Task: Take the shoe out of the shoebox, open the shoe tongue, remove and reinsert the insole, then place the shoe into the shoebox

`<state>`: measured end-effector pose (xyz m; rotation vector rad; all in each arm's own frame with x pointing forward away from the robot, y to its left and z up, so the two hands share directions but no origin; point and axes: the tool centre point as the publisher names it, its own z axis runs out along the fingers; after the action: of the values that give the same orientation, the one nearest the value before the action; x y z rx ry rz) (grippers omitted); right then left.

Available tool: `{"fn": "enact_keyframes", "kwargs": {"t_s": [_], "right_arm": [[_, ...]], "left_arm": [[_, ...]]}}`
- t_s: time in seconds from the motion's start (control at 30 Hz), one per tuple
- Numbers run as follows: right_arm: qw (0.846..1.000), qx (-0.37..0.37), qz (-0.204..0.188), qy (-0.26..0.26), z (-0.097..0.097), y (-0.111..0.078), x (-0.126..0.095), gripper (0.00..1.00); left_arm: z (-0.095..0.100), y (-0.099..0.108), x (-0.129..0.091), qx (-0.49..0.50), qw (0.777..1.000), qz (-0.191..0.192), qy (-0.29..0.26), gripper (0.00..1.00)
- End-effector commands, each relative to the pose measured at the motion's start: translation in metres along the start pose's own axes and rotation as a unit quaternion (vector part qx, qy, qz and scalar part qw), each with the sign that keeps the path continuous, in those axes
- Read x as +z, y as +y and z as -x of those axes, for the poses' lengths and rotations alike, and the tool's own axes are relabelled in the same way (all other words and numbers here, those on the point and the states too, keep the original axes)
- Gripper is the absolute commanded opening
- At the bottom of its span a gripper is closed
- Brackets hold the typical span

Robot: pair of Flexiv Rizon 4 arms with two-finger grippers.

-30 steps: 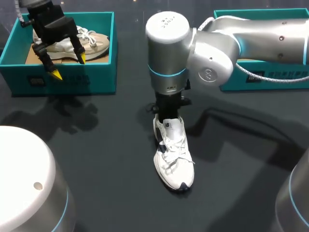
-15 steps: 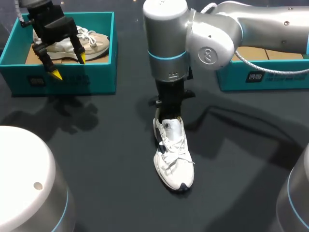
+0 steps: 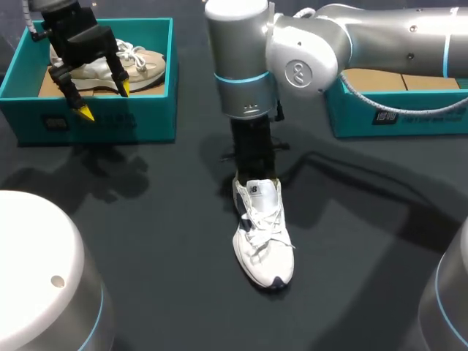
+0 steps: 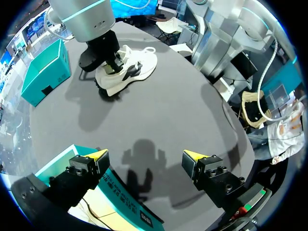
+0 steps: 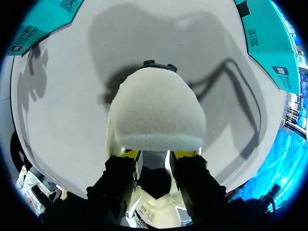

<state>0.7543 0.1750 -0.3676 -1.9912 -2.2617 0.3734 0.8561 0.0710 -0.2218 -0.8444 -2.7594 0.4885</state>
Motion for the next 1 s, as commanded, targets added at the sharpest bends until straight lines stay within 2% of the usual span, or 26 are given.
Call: {"fn": "enact_keyframes", "kwargs": {"t_s": [0.03,0.37,0.43,0.53,0.7,1.0], "right_arm": [[1.0,0.001,-0.002,-0.008,-0.006,-0.001,-0.004,0.38],[1.0,0.007,0.002,-0.003,-0.002,-0.01,-0.009,0.49],[1.0,0.005,0.002,0.002,-0.002,-0.011,-0.008,0.64],[1.0,0.005,0.006,0.006,0.0,-0.014,-0.007,0.79],[1.0,0.011,0.009,0.007,0.002,-0.019,-0.008,1.0],[0.999,0.01,0.034,0.0,-0.001,-0.027,-0.016,1.0]], "left_arm": [[0.0,0.0,0.0,0.0,1.0,0.001,0.0,1.0],[0.0,0.0,0.0,0.0,1.0,0.001,0.0,1.0],[0.0,0.0,0.0,0.0,1.0,0.001,0.0,1.0],[0.0,0.0,0.0,0.0,1.0,0.001,0.0,1.0],[0.0,0.0,0.0,0.0,1.0,0.001,0.0,1.0],[0.0,0.0,0.0,0.0,1.0,0.001,0.0,1.0]]}}
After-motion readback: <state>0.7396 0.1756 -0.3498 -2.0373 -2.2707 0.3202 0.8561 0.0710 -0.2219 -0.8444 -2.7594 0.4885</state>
